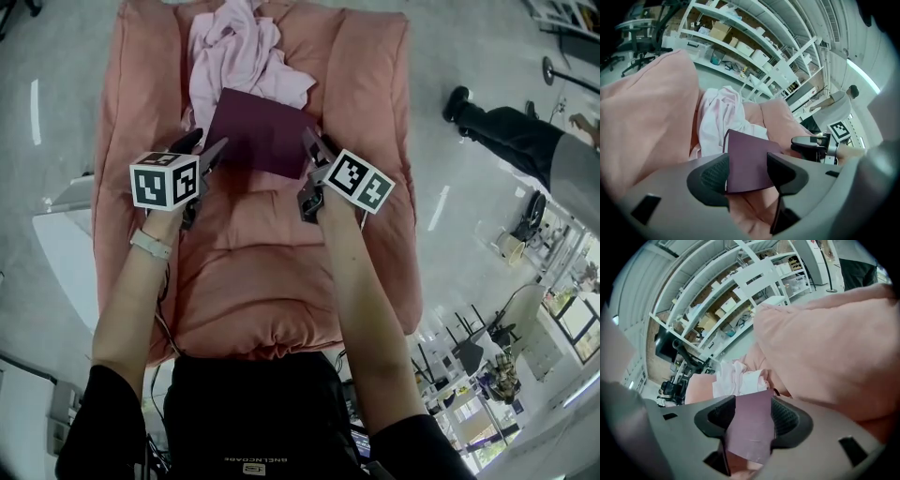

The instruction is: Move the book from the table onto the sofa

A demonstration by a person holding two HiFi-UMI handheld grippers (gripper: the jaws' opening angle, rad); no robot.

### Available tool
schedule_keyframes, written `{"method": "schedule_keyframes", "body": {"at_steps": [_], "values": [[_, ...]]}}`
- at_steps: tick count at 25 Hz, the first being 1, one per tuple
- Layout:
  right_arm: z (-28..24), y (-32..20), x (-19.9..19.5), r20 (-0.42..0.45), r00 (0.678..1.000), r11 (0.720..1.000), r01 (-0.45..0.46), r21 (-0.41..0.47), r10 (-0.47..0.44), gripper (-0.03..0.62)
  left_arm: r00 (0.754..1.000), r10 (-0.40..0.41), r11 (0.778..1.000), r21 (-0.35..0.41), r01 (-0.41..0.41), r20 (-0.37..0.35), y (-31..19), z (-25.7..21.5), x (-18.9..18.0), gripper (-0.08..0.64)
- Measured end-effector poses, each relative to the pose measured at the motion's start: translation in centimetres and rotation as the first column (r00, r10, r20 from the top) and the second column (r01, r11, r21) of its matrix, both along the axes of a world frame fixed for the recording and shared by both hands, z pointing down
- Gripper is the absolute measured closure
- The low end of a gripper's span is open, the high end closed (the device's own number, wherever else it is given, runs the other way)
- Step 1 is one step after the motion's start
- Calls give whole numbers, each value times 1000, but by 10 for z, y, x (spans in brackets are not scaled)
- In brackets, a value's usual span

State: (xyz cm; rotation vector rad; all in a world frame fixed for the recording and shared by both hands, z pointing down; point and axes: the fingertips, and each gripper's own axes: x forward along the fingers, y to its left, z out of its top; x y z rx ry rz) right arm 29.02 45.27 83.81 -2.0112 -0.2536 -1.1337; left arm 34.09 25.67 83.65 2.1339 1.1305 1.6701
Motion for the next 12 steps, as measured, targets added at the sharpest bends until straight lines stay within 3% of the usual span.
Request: {"method": "schedule_keyframes", "body": {"at_steps": [6, 12], "values": [[-45, 0, -2, -80, 996, 999, 39, -20, -40, 359, 995, 24, 997, -65, -31, -100, 23, -48, -7, 318], [-92, 4, 0, -160, 985, 998, 62, -24, -65, 359, 972, 54, 991, -105, -80, -228, 50, -101, -11, 319]]}}
